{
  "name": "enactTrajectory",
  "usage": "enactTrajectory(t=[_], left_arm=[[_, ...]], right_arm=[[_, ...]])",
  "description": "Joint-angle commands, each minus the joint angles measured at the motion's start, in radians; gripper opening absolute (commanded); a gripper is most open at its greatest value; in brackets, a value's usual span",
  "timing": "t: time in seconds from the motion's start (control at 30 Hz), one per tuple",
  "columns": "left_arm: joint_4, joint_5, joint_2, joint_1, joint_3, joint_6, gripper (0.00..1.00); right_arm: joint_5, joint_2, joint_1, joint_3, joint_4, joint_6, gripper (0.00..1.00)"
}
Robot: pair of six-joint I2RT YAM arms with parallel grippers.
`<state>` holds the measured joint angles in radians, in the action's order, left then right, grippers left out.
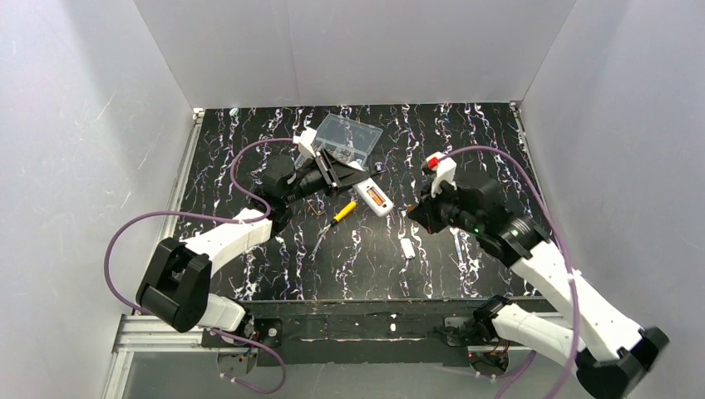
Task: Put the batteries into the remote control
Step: Load the battery into the remote control.
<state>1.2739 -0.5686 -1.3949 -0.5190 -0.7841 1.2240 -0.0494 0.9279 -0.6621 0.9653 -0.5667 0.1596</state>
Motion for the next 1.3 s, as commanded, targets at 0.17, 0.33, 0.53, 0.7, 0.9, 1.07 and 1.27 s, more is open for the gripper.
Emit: enactTrajectory(t=[0.17,0.33,0.53,0.7,0.9,1.07,1.27], left_arm=[[0.086,-0.044,0.012,0.002,-0.054,0.005,0.0],[0.092,-0.046,0.011,0.001,-0.06,0.006,0.0],[0.1,-0.054,0.009,0.002,-0.063,0.012,0.0],[0.134,-0.076,-0.004,0.002,-0.079,0.036,0.0],[0.15,-0.088,-0.016,0.002,-0.087,0.052,0.0],[0.148,-0.082,-0.016,0.002,-0.081,0.056,0.0],[0.13,-0.09,-0.027,0.003,-0.094,0.074,0.0]], right_arm=[[-0.428,-0.294,-0.001,-0.151,0.524,-0.393,0.01],[-0.501,-0.302,-0.001,-0.143,0.506,-0.456,0.01],[-0.524,-0.294,-0.001,-0.138,0.505,-0.471,0.01],[-0.52,-0.277,-0.001,-0.122,0.504,-0.464,0.01],[-0.265,-0.16,0.0,-0.016,0.459,-0.234,0.01],[-0.315,-0.037,0.0,0.125,0.31,-0.237,0.01],[-0.33,0.04,-0.002,0.156,0.295,-0.211,0.01]])
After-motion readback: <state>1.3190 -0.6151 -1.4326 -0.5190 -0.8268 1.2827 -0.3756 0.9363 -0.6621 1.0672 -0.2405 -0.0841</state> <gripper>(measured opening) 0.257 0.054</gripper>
